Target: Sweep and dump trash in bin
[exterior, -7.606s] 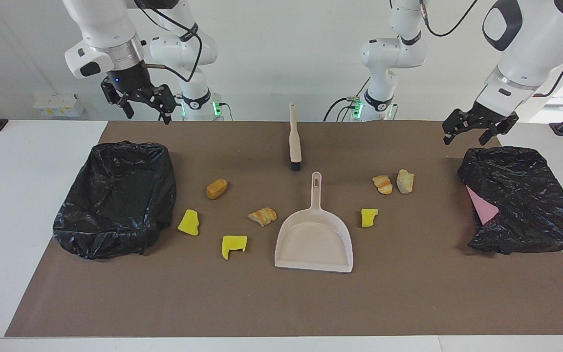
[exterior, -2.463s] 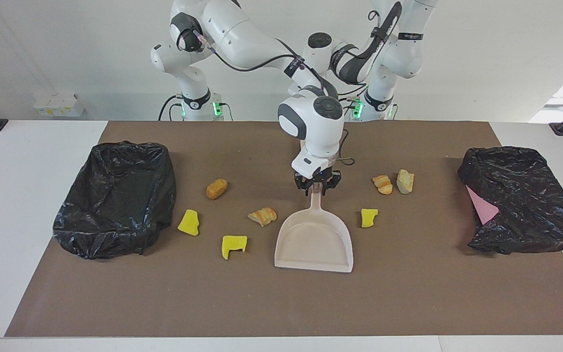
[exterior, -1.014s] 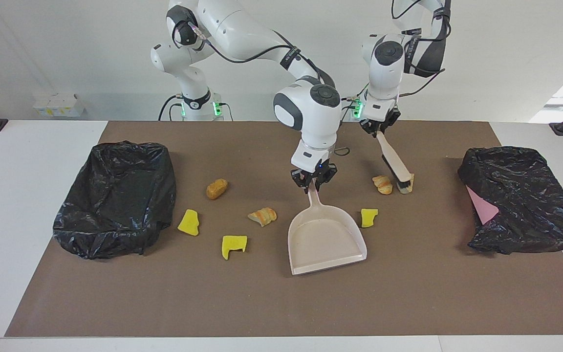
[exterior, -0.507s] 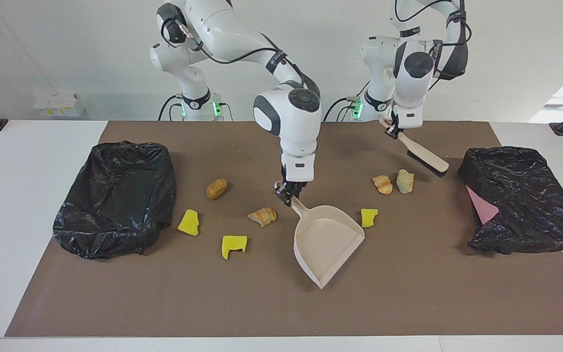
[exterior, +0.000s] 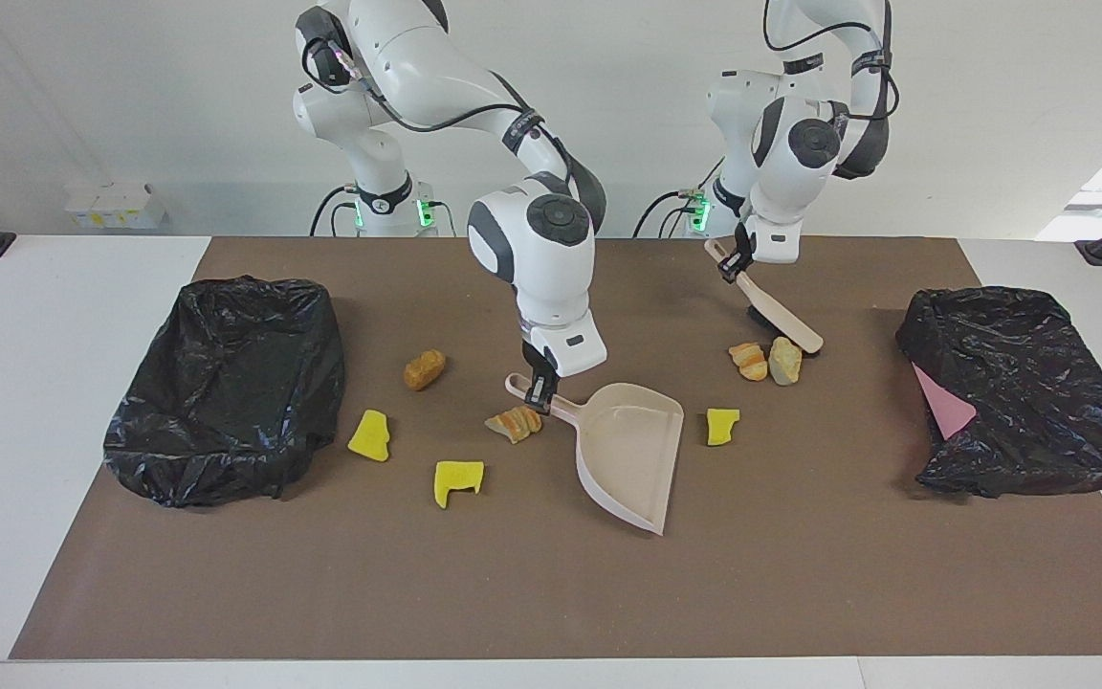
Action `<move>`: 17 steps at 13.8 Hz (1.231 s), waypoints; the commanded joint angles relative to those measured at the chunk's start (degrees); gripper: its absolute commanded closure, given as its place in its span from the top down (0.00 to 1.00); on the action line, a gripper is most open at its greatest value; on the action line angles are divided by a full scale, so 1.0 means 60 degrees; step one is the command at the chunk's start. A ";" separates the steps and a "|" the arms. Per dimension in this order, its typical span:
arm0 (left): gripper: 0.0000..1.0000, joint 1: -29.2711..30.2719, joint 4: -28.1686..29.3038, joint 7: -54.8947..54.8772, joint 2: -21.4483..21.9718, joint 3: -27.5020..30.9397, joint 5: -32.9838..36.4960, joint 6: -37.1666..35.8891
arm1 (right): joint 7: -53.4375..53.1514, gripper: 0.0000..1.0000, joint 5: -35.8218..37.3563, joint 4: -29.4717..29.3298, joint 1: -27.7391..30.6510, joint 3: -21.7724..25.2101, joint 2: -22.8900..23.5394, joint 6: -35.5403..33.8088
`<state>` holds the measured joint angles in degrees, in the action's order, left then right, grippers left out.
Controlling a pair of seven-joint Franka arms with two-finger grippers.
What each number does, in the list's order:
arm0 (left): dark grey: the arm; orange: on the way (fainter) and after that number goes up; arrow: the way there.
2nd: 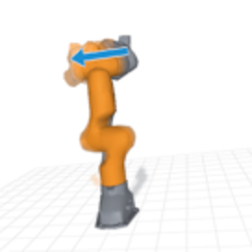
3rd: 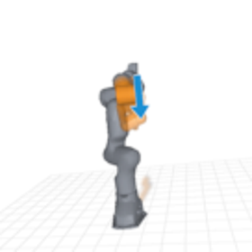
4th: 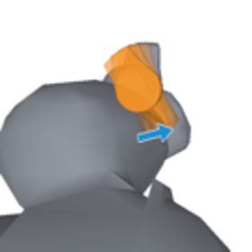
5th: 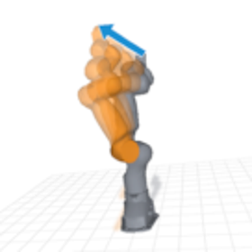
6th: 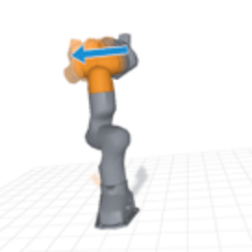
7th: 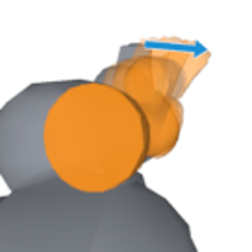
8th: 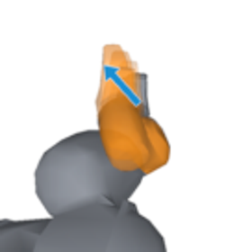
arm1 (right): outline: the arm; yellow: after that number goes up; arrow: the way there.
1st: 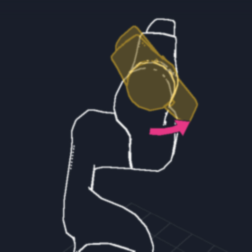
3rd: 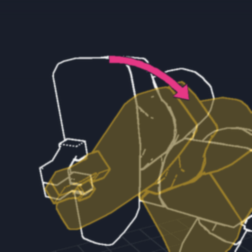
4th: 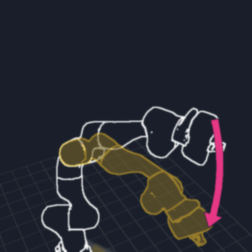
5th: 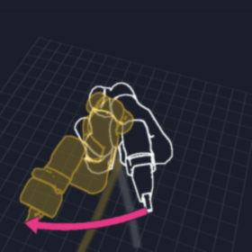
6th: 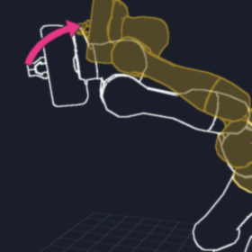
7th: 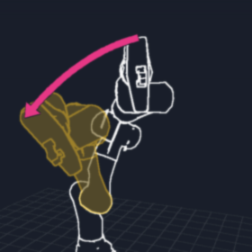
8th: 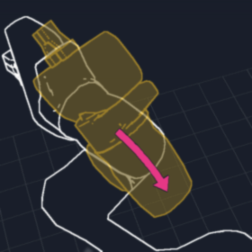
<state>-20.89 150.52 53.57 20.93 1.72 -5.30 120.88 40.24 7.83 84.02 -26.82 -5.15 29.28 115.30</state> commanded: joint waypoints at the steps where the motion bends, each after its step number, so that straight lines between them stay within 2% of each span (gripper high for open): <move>1: 0.00 -0.0239 -0.0696 -0.0241 -0.0952 0.0051 -0.0507 0.0578 | 0.1053 0.00 -0.0207 0.0425 0.0090 -0.0122 -0.0309 -0.0130; 3: 0.00 -0.0224 -0.1383 -0.0663 -0.1522 0.0050 -0.0872 0.0595 | 0.1246 0.00 -0.0149 0.0586 0.0017 -0.0122 -0.0324 -0.0159; 7: 0.00 -0.0224 -0.1577 -0.3178 -0.1964 -0.0008 -0.1269 0.0872 | 0.1584 0.00 -0.0061 0.0748 -0.0027 -0.0122 -0.0427 -0.0204; 9: 0.00 -0.0209 -0.1751 -0.4468 -0.2139 0.0006 -0.1853 0.1078 | 0.1569 0.00 -0.0061 0.0748 -0.0027 -0.0122 -0.0427 -0.0189; 11: 0.00 -0.0238 -0.2175 -0.5001 -0.2534 -0.0081 -0.2104 0.1151 | 0.1584 0.00 -0.0046 0.0748 -0.0027 -0.0122 -0.0427 -0.0203; 14: 0.00 -0.1217 -0.2498 -0.5031 -0.3295 -0.0140 -0.2425 0.2159 | 0.1598 0.00 -0.0032 0.0734 -0.0013 -0.0108 -0.0427 -0.0218; 17: 0.00 -0.1819 -0.3288 -0.5309 -0.3735 -0.0155 -0.3026 0.2221 | 0.1598 0.00 -0.0031 0.0719 0.0017 -0.0108 -0.0427 -0.0218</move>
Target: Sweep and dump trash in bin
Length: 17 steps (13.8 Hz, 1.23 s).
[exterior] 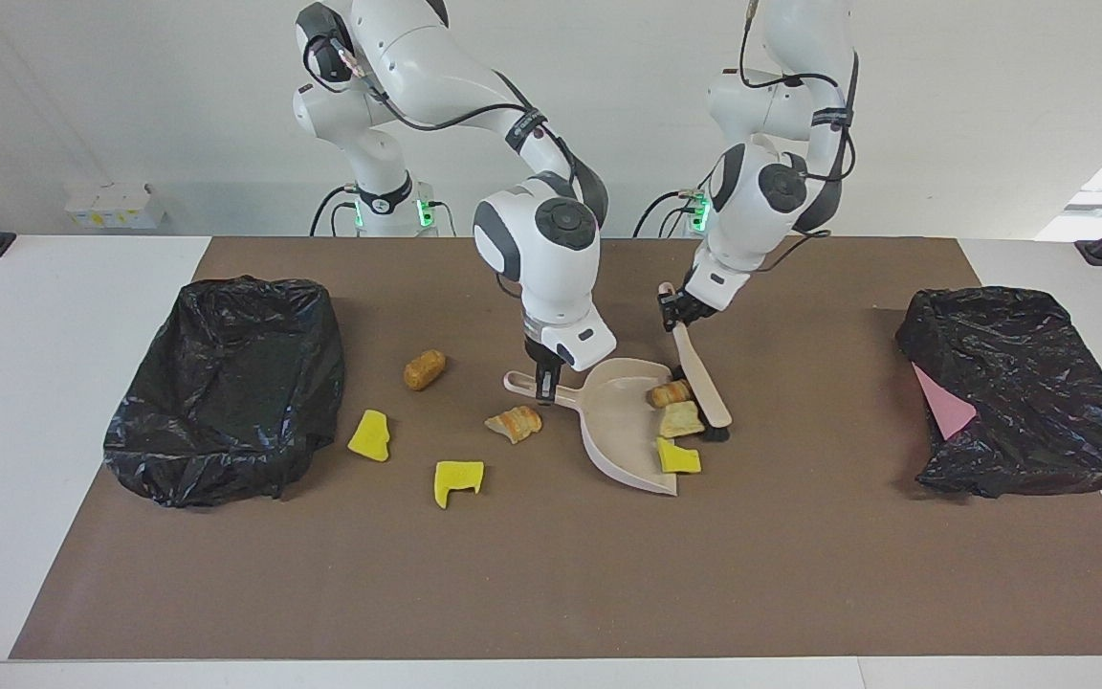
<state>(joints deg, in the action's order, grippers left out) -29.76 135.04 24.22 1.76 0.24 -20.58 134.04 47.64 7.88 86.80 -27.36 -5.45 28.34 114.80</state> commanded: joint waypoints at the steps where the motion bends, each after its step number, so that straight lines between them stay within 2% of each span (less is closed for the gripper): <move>1: 0.00 -0.0473 -0.1086 -0.0418 -0.0701 0.0092 -0.0539 -0.0059 | 0.0366 0.00 -0.0039 0.0241 0.0106 -0.0058 -0.0270 -0.0192; 4: 0.00 -0.0416 -0.1485 -0.0462 -0.0777 0.0121 -0.0569 -0.0338 | 0.0352 0.00 -0.0039 0.0226 0.0106 -0.0058 -0.0270 -0.0265; 10: 0.00 0.0652 -0.1954 -0.0477 0.0305 0.0282 -0.0394 -0.2137 | 0.0600 0.00 -0.0083 0.0167 0.0340 -0.0073 -0.0284 -0.0236; 13: 0.00 0.0990 -0.1852 -0.0273 0.0732 0.0282 0.0323 -0.2988 | 0.0892 0.00 -0.0214 0.0167 0.0544 -0.0087 -0.0474 -0.0294; 15: 0.00 0.0991 -0.1590 -0.0083 0.0922 0.0253 0.0499 -0.3004 | 0.1272 0.00 -0.0273 0.0182 0.0939 -0.0116 -0.0781 -0.0557; 17: 0.00 0.0844 -0.1049 0.0458 0.1316 0.0151 0.0704 -0.2859 | 0.2105 0.00 -0.0958 0.0182 0.1495 -0.0102 -0.1089 -0.0733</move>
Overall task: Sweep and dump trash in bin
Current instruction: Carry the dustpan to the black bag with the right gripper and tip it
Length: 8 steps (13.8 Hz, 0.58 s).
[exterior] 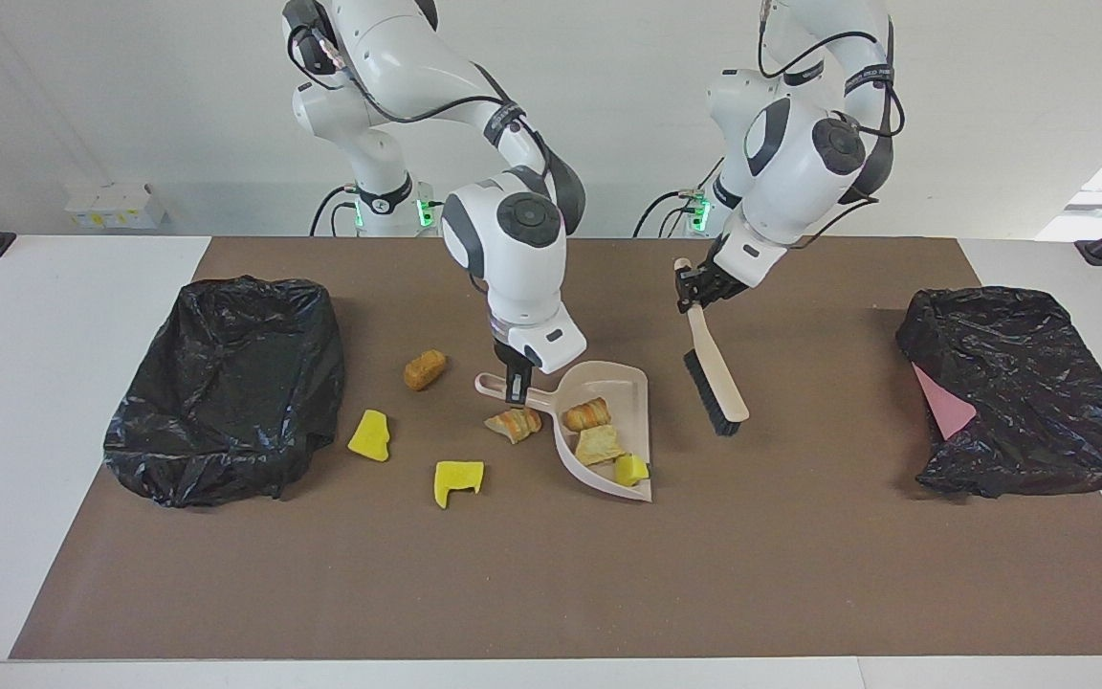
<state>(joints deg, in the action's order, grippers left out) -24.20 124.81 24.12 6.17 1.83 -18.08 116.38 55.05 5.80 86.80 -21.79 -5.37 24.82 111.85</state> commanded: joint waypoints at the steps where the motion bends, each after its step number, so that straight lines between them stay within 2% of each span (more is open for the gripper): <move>1: 0.00 -0.0185 0.0948 0.0549 0.0786 -0.0245 0.0333 0.0101 | 0.1294 0.00 -0.0848 0.0182 0.0948 -0.0115 -0.0692 -0.0475; 3: 0.00 -0.0288 0.1476 0.0870 0.1240 -0.0668 0.0348 0.0188 | 0.2128 0.00 -0.0952 0.0182 0.1520 -0.0115 -0.1087 -0.1046; 5: 0.00 -0.0303 0.1988 0.1630 0.1417 -0.1603 0.0450 0.0451 | 0.3037 0.00 -0.0967 0.0182 0.2208 -0.0130 -0.1424 -0.1514; 8: 0.00 -0.0449 0.2984 0.3139 0.1710 -0.3259 0.0480 0.1768 | 0.4588 0.00 -0.0982 0.0255 0.3393 -0.0115 -0.1982 -0.1868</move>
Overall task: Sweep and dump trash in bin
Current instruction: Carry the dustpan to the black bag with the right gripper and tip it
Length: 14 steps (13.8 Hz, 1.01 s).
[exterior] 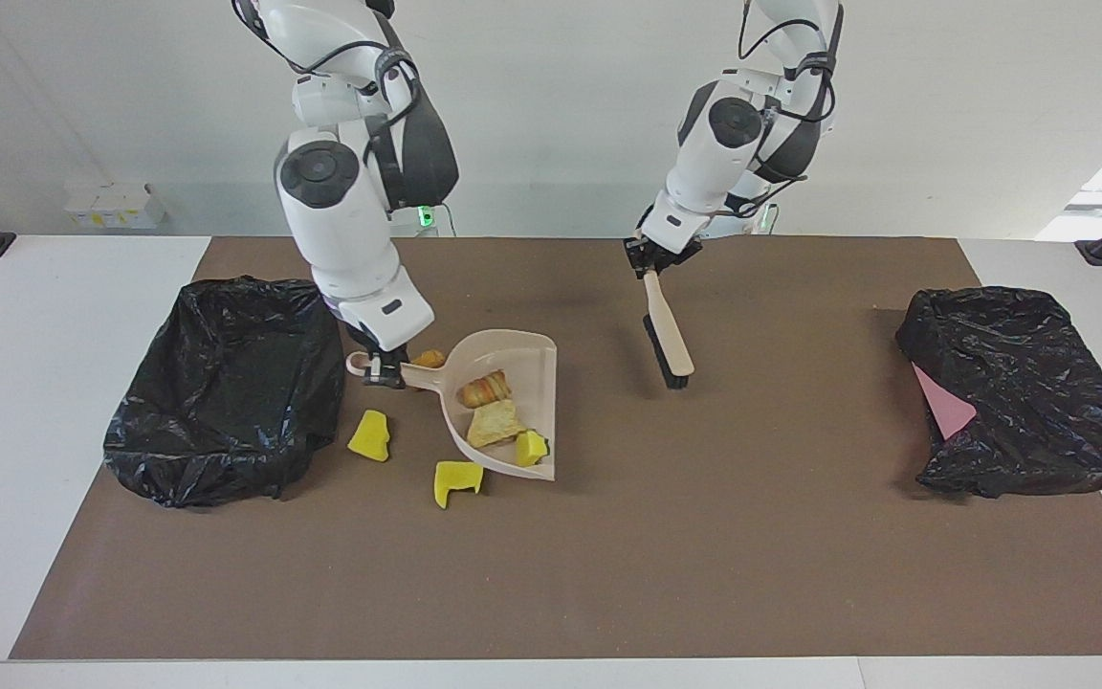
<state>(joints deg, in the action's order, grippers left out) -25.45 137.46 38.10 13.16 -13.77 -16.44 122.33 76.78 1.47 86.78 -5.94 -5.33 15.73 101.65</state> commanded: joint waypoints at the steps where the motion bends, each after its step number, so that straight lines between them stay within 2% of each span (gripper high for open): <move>1: 0.00 -0.0400 0.1112 0.1132 0.0676 -0.0955 0.0206 0.0997 | 0.1683 0.00 -0.0260 0.0258 0.1264 -0.0137 -0.0599 -0.0285; 5: 0.00 -0.1674 0.2078 0.2218 0.0605 -0.1133 0.0206 0.2415 | 0.4686 0.00 -0.0538 0.0273 0.3271 -0.0122 -0.0820 -0.0301; 6: 0.07 -0.1719 0.2182 0.2205 0.0575 -0.1119 0.0206 0.2594 | 0.5491 0.00 -0.0538 0.0273 0.3812 -0.0108 -0.0835 -0.0272; 8: 1.00 -0.1559 0.2038 0.2132 0.0385 -0.1104 0.0206 0.2479 | 0.6797 0.00 -0.0524 0.0273 0.4765 -0.0108 -0.0908 -0.0199; 11: 1.00 -0.0596 0.1133 0.1971 0.0399 -0.1089 0.0236 0.1400 | 0.8440 0.00 -0.0378 0.0724 0.5822 -0.0049 -0.1272 0.0195; 14: 1.00 0.0780 -0.0083 0.0804 0.0457 -0.1060 0.0250 0.0168 | 0.8897 0.00 0.0075 0.1909 0.6540 -0.0005 -0.1917 0.1511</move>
<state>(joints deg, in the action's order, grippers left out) -25.81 141.61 46.87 15.20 -20.05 -15.83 128.82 128.41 0.45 91.04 31.25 -4.78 9.08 105.83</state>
